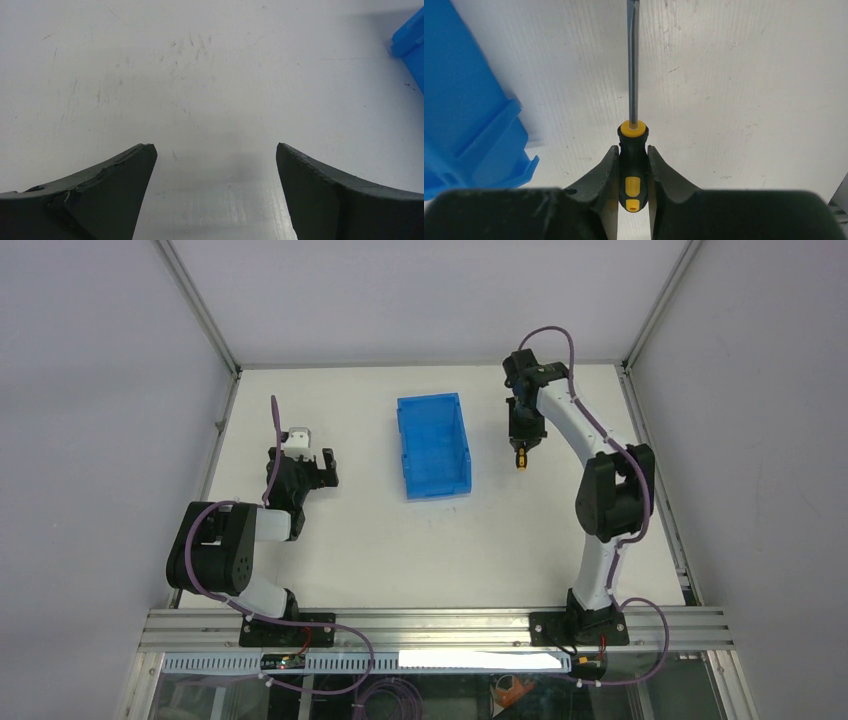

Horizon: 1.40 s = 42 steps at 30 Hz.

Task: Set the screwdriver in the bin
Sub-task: Pick up the screwdriver from the center of the board, then place the screwdriver in the bin.

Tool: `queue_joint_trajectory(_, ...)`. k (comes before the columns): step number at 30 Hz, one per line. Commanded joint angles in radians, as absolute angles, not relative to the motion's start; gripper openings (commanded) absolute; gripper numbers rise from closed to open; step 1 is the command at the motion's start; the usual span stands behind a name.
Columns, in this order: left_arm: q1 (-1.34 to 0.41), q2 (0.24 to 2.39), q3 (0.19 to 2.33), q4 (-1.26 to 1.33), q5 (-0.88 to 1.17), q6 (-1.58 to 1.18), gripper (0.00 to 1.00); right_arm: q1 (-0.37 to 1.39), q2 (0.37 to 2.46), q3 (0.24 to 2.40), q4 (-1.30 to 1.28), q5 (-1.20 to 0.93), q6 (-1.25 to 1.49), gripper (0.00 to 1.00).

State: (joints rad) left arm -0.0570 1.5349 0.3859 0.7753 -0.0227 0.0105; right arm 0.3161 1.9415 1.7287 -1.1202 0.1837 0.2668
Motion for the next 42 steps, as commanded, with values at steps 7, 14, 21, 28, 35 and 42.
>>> queue_joint_trajectory(7, -0.046, 1.506, 0.383, 0.801, -0.002, 0.002, 0.99, 0.326, 1.77, 1.941, -1.246, 0.165, 0.252, 0.0)
queue_joint_trajectory(14, -0.046, 1.506, 0.383, 0.801, -0.002, 0.002, 0.99, 0.371, 1.783, 2.156, -1.316, 0.112, 0.255, 0.0)
queue_joint_trajectory(21, -0.046, 1.506, 0.383, 0.801, -0.002, 0.002, 0.99, 0.442, 1.908, 2.421, -1.397, 0.082, 0.26, 0.0)
queue_joint_trajectory(28, -0.047, 1.506, 0.383, 0.801, -0.002, 0.002, 0.99, 0.502, 2.037, 2.592, -1.42, 0.067, 0.274, 0.0)
queue_joint_trajectory(35, -0.046, 1.506, 0.383, 0.801, -0.002, 0.002, 0.99, 0.549, 2.113, 2.605, -1.376, 0.05, 0.298, 0.0)
queue_joint_trajectory(42, -0.048, 1.506, 0.383, 0.801, -0.002, 0.002, 0.99, 0.602, 2.208, 2.598, -1.373, 0.081, 0.311, 0.0)
